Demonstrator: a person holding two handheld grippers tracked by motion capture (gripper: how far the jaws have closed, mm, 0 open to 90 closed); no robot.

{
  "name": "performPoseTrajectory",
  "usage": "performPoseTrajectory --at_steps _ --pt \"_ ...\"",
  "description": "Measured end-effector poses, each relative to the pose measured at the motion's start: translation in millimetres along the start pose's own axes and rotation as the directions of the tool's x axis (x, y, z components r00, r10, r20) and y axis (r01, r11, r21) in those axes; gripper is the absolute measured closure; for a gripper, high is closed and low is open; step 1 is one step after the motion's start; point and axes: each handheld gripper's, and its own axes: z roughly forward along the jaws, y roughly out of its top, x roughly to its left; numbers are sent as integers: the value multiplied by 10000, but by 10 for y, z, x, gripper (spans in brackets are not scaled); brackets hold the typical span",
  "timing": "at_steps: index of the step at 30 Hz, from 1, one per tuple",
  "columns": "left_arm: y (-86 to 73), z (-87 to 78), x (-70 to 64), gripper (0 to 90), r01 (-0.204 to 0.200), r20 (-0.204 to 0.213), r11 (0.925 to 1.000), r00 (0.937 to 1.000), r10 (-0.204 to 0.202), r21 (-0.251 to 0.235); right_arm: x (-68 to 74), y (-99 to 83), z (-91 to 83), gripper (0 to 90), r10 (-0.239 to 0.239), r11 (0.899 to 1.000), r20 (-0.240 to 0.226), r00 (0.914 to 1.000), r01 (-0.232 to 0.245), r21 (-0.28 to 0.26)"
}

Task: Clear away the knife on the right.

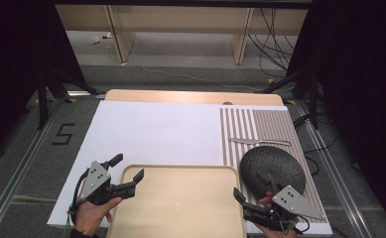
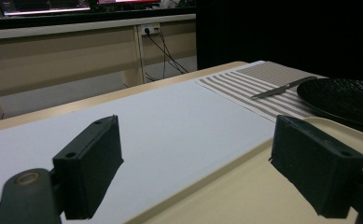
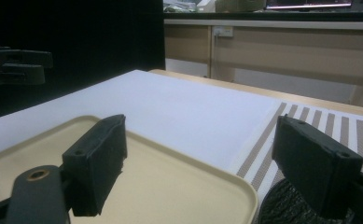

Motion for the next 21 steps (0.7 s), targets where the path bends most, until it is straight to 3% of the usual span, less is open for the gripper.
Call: performPoseTrajectory --at_steps 10,15,19,20,21 --pt "-3 1 1 160 19 -35 10000 10000 -19 10 -10 7 2 191 -43 9999 112 9999 44 -106" --pt "-4 0 4 160 36 -41 10000 10000 -36 -12 -27 19 -6 191 -81 9999 145 9999 79 109" --pt "-4 0 3 160 32 -47 10000 10000 -32 -25 -54 35 -7 191 -66 9999 29 10000 67 -124" --pt "-4 -1 2 160 39 -40 10000 10000 -39 -35 -83 57 -37 191 -209 9996 93 9997 207 177" --pt "-4 -2 1 160 33 -56 10000 10000 -34 -36 -105 59 -34 191 -324 9995 48 9995 324 -60"
